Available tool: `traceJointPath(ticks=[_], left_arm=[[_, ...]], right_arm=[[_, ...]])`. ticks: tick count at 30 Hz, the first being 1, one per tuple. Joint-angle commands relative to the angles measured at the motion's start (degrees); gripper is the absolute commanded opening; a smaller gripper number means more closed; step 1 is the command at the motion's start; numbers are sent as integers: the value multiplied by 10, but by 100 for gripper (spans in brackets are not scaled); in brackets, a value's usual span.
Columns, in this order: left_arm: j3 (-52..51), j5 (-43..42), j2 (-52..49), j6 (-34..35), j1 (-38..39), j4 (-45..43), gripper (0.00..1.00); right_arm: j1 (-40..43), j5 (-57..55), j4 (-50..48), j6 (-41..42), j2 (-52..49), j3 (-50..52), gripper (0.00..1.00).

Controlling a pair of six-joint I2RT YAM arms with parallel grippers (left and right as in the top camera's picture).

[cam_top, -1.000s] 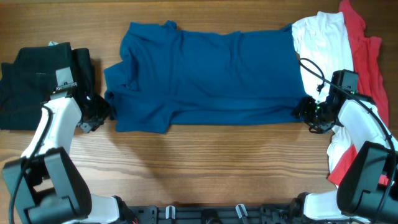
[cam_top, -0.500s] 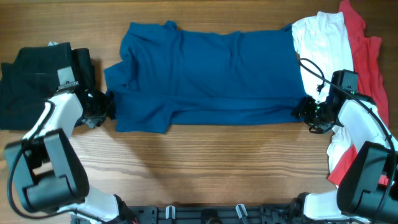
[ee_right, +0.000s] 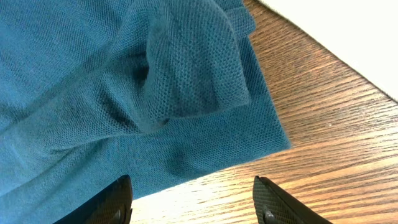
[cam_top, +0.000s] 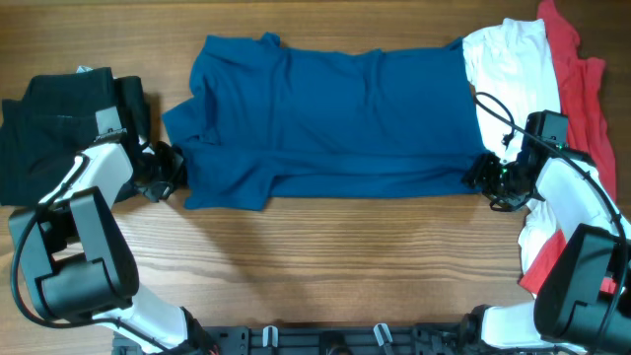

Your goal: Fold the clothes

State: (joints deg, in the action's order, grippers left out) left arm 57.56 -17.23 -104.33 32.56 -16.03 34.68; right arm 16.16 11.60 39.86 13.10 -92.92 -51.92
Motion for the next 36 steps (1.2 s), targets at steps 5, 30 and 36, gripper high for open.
traceJointPath(ticks=[5, 30, 36], left_arm=[[-13, 160, 14, -23, -3, 60, 4], [-13, 212, 169, -36, -40, 75, 55], [-13, 116, 169, -55, -7, 114, 41]], right_arm=[[-2, 7, 3, -9, -9, 0, 63], [-2, 10, 3, -9, -9, 0, 63], [-2, 9, 3, -9, -9, 0, 63]])
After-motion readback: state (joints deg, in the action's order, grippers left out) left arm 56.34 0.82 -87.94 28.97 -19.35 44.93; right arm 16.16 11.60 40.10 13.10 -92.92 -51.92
